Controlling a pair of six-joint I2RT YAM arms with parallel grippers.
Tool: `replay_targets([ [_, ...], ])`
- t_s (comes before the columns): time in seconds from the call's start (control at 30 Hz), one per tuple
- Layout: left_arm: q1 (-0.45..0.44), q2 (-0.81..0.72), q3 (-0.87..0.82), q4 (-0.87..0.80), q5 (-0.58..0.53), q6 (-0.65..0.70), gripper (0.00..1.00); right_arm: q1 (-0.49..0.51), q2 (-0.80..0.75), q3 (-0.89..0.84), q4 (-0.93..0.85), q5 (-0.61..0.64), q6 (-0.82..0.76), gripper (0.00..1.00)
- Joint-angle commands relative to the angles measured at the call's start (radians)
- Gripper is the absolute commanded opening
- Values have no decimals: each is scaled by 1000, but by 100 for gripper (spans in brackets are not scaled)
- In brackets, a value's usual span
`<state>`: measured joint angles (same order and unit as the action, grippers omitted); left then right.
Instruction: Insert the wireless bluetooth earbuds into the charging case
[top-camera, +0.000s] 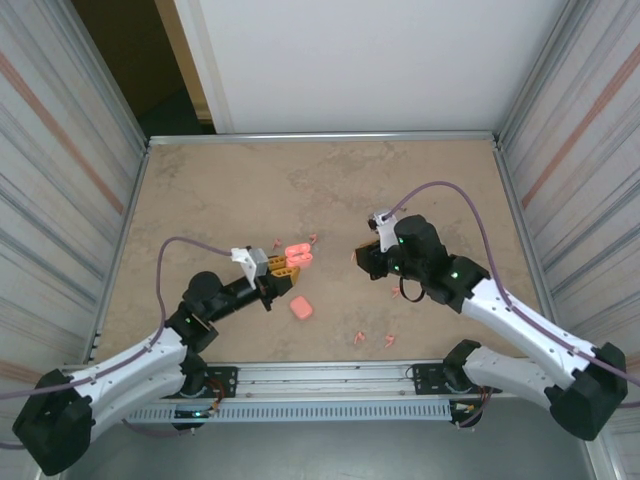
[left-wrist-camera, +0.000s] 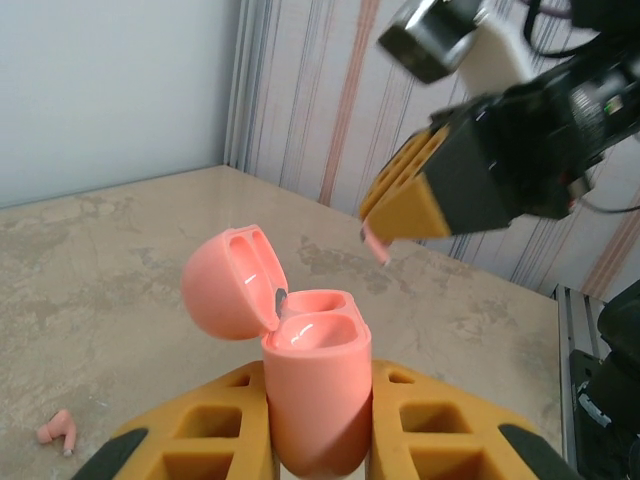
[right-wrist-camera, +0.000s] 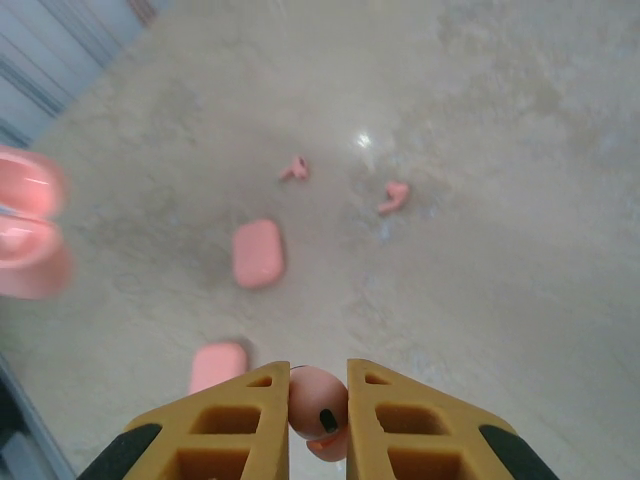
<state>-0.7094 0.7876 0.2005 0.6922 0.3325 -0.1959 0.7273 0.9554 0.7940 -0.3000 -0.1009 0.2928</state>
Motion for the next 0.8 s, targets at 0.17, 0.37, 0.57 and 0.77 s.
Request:
replay_targets([
  [0.17,-9,87,27,138,50,-49,0,79,-53,67,84,-5,-47,18],
  [0.37,-10,132,42,173,75,-68,0,132,-35,76,169,14,-68,18],
  [0.57,-16,152,50,187,81,-70,0,169,14,89,230,30,-83,18],
  [0.77,-18,157,50,191,81,-66,0,196,91,111,266,28,-88,18],
])
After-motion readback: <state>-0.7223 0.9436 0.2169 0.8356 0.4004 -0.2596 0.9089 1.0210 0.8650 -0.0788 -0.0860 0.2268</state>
